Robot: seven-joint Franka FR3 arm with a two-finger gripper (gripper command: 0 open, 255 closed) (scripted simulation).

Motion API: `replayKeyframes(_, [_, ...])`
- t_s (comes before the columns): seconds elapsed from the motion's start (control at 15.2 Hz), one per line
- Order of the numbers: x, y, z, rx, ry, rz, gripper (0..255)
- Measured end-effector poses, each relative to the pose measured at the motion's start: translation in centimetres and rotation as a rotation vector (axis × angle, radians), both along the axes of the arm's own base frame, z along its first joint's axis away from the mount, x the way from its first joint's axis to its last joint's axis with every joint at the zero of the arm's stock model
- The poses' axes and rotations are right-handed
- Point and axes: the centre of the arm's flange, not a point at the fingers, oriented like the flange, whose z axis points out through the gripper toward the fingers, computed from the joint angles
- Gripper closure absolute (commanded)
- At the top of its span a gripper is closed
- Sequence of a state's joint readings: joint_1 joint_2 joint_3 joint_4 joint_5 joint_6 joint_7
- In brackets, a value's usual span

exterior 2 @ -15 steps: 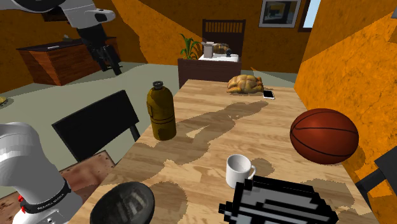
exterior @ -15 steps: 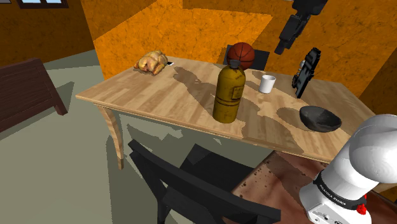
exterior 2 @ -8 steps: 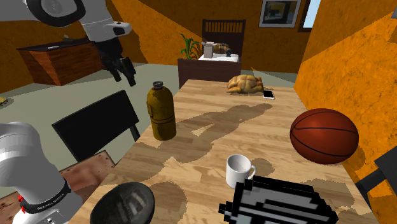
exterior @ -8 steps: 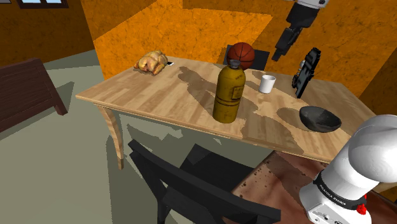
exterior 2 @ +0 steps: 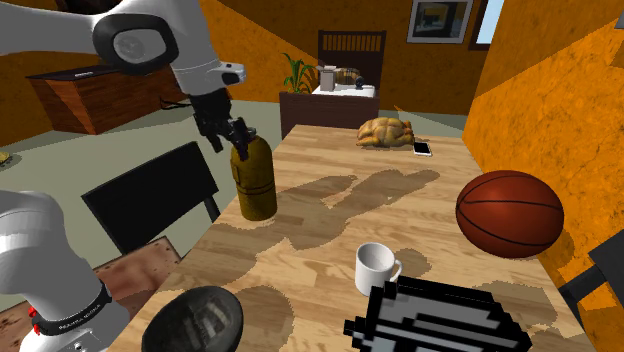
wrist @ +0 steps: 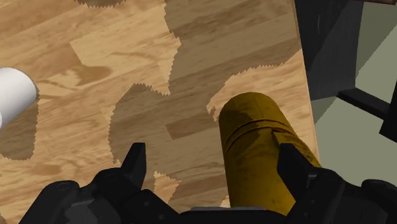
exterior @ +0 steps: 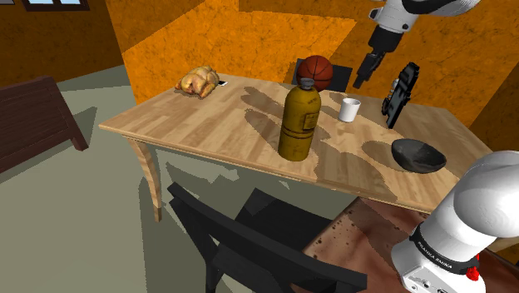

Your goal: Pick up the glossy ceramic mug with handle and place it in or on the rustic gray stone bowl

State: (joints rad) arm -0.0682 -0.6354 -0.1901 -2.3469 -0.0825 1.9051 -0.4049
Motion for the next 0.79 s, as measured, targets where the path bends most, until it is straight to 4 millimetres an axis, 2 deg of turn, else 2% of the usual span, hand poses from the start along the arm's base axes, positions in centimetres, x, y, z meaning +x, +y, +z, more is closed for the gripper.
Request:
replayKeyframes(0.13, [1.0, -2.0, -1.8, -0.002, 0.002, 0.003, 0])
replayKeyframes(0.79, [5.9, -12.4, -8.0, -0.013, 0.010, 0.018, 0])
